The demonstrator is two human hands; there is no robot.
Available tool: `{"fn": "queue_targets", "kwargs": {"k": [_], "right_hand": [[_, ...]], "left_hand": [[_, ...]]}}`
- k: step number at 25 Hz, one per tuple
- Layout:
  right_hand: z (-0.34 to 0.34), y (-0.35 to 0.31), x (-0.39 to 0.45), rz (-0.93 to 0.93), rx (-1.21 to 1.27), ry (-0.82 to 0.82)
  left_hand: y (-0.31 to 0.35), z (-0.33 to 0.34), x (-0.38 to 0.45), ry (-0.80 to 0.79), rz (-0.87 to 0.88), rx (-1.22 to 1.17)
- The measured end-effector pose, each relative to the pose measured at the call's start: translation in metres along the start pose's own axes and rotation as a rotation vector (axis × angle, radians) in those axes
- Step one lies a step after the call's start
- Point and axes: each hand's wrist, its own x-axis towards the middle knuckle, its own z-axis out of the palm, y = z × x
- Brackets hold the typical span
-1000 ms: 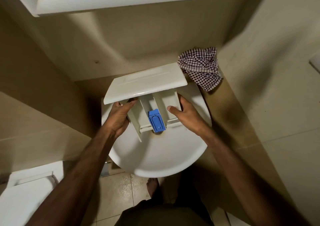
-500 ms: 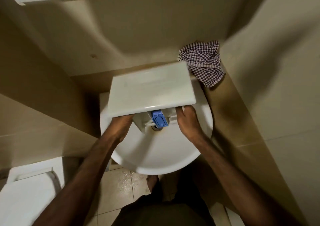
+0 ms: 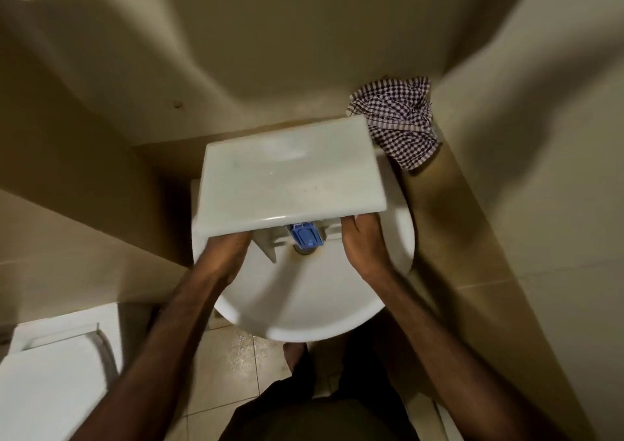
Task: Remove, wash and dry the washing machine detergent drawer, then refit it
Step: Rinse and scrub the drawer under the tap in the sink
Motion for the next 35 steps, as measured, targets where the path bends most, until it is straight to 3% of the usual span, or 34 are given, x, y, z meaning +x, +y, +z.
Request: {"fn": "queue_targets", "kwargs": {"k": [4, 9, 14, 19, 21, 26, 28, 30, 33, 35], "right_hand": [[-0.002, 0.002, 0.003, 0.104, -0.044, -0.085], [-0.008, -0.019, 0.012, -0.048, 0.093, 0.044], [0.011, 0.021, -0.009, 0.166, 0.055, -0.047], [-0.008, -0.024, 0.014, -0.038, 0.107, 0.081], [-0.011, -0.026, 0.017, -0.003, 0.036, 0.029], [0.015, 0.015, -0.016, 0.131, 0.090, 0.013], [0.019, 0.018, -0.015, 0.167, 0.103, -0.003], [0.013, 0.001, -0.001, 0.106, 0.129, 0.033], [-0.001, -0.036, 0.016, -0.198, 0.221, 0.100], [0.004, -0.028, 0.018, -0.169, 0.199, 0.093]], "left_hand": [[0.005, 0.011, -0.004, 0.003, -0.034, 0.018], [0.040, 0.003, 0.006, 0.000, 0.089, 0.051], [0.005, 0.018, -0.014, 0.013, -0.006, 0.109], [0.058, 0.018, -0.006, 0.058, 0.142, 0.125], [0.072, 0.013, -0.010, 0.063, 0.193, 0.101], [0.013, 0.021, -0.021, 0.112, 0.002, 0.148], [0.009, 0.022, -0.018, 0.091, 0.015, 0.153], [0.031, 0.023, -0.014, 0.113, 0.074, 0.134], [0.067, 0.020, -0.011, 0.121, 0.217, 0.055], [0.061, 0.020, -0.013, 0.137, 0.221, 0.076]]}}
